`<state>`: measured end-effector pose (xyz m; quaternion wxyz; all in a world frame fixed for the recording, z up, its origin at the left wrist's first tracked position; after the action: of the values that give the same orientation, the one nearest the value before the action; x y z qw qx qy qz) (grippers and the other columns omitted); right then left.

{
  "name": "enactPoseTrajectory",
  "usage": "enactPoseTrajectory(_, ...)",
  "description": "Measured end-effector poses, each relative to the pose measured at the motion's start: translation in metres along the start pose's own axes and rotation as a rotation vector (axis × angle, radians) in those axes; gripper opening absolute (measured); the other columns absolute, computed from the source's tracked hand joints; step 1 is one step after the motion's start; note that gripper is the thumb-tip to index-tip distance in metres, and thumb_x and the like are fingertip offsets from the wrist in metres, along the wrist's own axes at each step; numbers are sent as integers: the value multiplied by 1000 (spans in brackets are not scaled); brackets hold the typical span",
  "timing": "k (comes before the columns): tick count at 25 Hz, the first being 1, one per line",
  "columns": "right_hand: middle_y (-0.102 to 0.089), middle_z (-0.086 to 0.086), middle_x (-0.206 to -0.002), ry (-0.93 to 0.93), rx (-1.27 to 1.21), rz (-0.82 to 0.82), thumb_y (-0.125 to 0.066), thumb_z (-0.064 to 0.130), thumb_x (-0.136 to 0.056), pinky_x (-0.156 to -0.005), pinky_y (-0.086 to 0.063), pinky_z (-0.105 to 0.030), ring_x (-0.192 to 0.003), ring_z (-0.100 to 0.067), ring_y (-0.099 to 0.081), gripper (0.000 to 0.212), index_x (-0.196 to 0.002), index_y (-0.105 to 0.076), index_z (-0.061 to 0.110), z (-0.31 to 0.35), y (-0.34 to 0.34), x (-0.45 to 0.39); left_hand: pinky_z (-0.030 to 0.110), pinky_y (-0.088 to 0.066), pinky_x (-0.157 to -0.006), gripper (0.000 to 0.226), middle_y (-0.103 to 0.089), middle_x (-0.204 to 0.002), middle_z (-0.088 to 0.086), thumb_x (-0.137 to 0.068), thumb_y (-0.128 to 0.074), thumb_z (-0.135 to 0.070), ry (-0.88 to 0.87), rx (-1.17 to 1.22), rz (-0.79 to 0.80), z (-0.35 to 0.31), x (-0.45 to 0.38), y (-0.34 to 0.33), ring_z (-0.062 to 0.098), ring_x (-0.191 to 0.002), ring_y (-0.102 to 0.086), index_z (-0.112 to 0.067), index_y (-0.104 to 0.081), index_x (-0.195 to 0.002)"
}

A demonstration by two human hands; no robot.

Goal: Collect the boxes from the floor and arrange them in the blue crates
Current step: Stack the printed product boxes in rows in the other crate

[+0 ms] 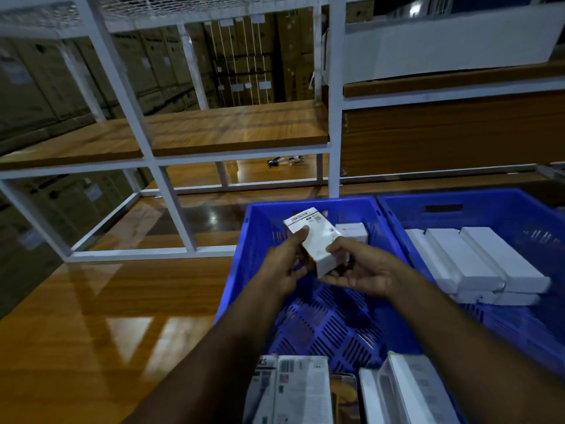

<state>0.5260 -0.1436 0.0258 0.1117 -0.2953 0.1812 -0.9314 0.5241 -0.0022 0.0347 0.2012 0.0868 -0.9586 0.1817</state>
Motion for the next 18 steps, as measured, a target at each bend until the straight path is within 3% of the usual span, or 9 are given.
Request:
enactPoseTrajectory(4,-66,-15,-115,-17,117,-19,-76,30,-83,-87,-56,-49,-105,-30,-64,37,-113,-65,11,-9,-2,0,29,-57,-54,23,-78,-85,5,-93,-69,-28,-24,-57,15,-4,-5,2,18,-69,-75,-12,-71,-109)
enactPoseTrajectory(9,-70,-8,-104,22,117,-100,-60,52,-90,-78,-55,-41,-90,-22,-65,47,-111,-64,10,-3,3,-8,38,-57,-69,28,-77,-95,6,-93,-65,-28,-5,-81,23,-7,-7,10,25,-90,-72,-11,-68,-116)
enactPoseTrajectory(11,-69,-7,-97,18,118,-114,-57,51,-93,-79,-55,-41,-85,-22,-65,42,-106,-63,11,-4,6,-9,41,-58,-74,25,-78,-89,9,-96,-62,-24,19,-57,44,-6,-5,9,28,-89,-72,-9,-67,-115)
enactPoseTrajectory(15,-69,-8,-95,28,135,-96,-60,38,-95,-84,-52,-39,-87,-22,-64,26,-100,-64,14,-4,1,-5,41,-57,-74,37,-72,-116,16,-99,-55,-25,47,-12,58,-1,-4,8,29,-90,-71,-9,-58,-133)
enactPoseTrajectory(18,-70,-7,-95,69,140,-78,-66,28,-92,-77,-51,-36,-88,-21,-65,17,-103,-64,14,-1,0,-4,33,-55,-63,37,-73,-101,13,-101,-48,-25,41,-67,11,1,-4,11,24,-75,-70,-8,-57,-133)
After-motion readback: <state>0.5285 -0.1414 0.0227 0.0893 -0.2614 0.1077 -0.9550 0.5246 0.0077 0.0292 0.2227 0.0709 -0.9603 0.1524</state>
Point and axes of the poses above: each hand's wrist, its own x-axis away from the middle knuckle, its own y-axis out of the back of the hand, z = x × y, the point moved 7 cm from there along -x, towards the middle knuckle
